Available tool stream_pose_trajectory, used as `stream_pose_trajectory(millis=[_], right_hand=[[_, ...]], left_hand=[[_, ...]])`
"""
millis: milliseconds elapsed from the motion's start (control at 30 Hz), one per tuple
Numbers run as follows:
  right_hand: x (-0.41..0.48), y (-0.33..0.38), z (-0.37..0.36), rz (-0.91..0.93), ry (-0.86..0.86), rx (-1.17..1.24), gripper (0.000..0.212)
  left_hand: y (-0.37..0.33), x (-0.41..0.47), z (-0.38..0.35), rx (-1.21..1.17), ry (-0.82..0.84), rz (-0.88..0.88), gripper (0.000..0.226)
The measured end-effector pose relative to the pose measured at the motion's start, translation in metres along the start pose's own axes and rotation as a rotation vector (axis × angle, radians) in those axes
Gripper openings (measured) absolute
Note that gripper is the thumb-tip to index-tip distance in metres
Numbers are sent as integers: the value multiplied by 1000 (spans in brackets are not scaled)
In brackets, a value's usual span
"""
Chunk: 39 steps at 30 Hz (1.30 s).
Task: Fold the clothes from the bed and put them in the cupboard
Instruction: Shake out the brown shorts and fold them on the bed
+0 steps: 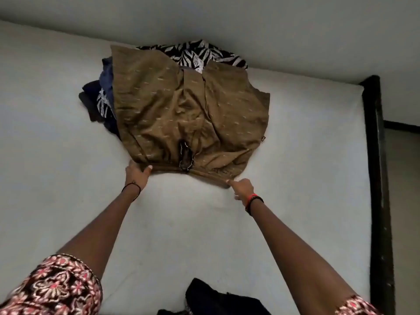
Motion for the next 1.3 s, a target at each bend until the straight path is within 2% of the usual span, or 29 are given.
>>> stream_pose_trajectory(millis=[100, 167, 233, 333, 433, 467, 533, 633, 667, 767, 833, 933, 1100, 1200, 1300], right_hand=[[14, -2, -8, 25, -41, 26, 37], [20, -3, -13, 38, -54, 73, 38], [20, -2, -15, 50, -62, 110, 38], [14, 4, -13, 78, -37, 161, 42], [-3, 9, -4, 69, -7, 296, 32], [-11, 11, -1, 84, -8, 313, 28], [-30, 23, 14, 175, -33, 294, 32], [-62, 48, 41, 345, -34, 268, 48], [-75, 59, 52, 391, -30, 262, 47], [-108, 88, 84, 458, -3, 250, 21], [-123, 104, 107, 454, 11, 306, 16], [-154, 138, 147, 531, 62, 371, 12], [-216, 209, 215, 818, 94, 170, 39], [-248, 245, 253, 940, 26, 22, 42], [-293, 281, 294, 1106, -168, -139, 40]], left_hand=[[2, 11, -4, 72, -34, 95, 59], [3, 16, -6, 37, -62, 113, 59], [5, 18, -5, -26, -72, 120, 59], [4, 11, -1, -92, -56, 87, 48], [-3, -13, 6, -228, -38, 59, 41], [-3, -21, 7, -298, -29, 68, 40], [-14, -38, 16, -386, -51, 30, 44], [-52, -75, 41, -337, -101, -140, 42], [-69, -88, 52, -334, -104, -211, 40], [-115, -122, 82, -325, -103, -356, 19], [-141, -138, 101, -315, -96, -403, 12], [-183, -167, 128, -373, -1, -444, 15], [-264, -230, 182, -228, -25, -666, 47], [-301, -254, 211, -48, -102, -828, 49], [-338, -286, 244, 84, -259, -1012, 45]])
Point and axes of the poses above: each hand's wrist, its own x-axis towards the middle knuckle, its own z-axis out of the back of the hand, y = z × x, the point moved 6 cm from there along x, towards the middle knuckle, and after that the axes turned 4 degrees about z, right-handed, at the moved point
